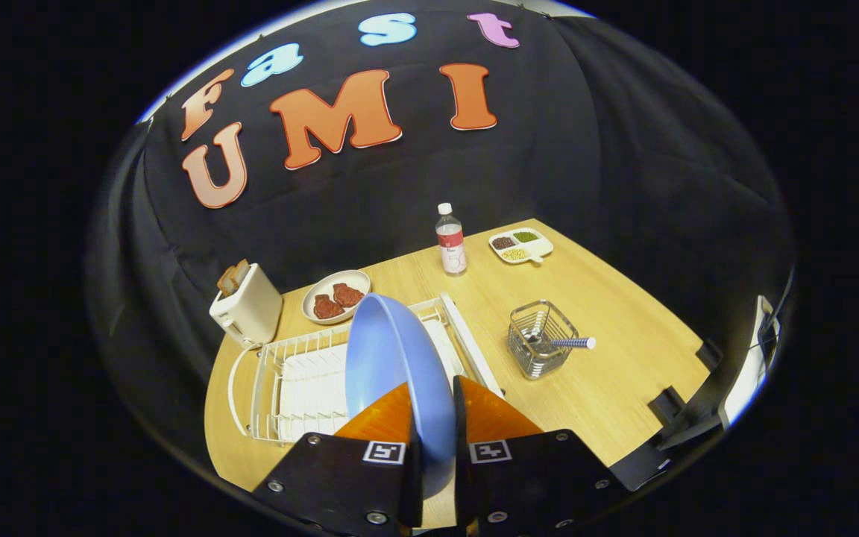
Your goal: Take the plate from the dish rack, then take the spoon from the basket and place it into the plate.
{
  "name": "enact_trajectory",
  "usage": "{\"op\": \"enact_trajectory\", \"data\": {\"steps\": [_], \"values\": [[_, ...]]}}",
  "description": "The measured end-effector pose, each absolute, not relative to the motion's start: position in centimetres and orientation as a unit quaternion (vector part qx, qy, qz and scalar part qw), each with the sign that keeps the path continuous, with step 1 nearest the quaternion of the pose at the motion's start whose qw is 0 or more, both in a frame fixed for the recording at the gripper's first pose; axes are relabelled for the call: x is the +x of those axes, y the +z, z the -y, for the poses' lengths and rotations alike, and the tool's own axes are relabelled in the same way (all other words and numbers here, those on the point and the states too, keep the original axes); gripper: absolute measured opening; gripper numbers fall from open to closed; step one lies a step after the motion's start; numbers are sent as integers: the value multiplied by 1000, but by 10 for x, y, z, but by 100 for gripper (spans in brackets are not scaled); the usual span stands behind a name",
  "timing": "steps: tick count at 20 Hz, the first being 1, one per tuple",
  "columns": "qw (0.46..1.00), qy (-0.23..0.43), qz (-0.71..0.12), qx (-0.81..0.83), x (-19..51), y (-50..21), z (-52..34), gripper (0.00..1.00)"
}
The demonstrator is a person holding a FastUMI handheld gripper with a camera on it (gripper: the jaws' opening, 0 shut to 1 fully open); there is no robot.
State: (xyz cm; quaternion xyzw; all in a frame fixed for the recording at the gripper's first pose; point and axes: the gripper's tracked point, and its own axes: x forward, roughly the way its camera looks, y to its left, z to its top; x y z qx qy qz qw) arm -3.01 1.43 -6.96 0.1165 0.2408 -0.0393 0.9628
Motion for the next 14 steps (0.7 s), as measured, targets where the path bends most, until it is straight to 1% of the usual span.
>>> {"op": "enact_trajectory", "data": {"steps": [5,14], "values": [[956,-22,-247,154,-61,-88,-4,17],[925,-9,-292,242,-98,-154,12,17]]}}
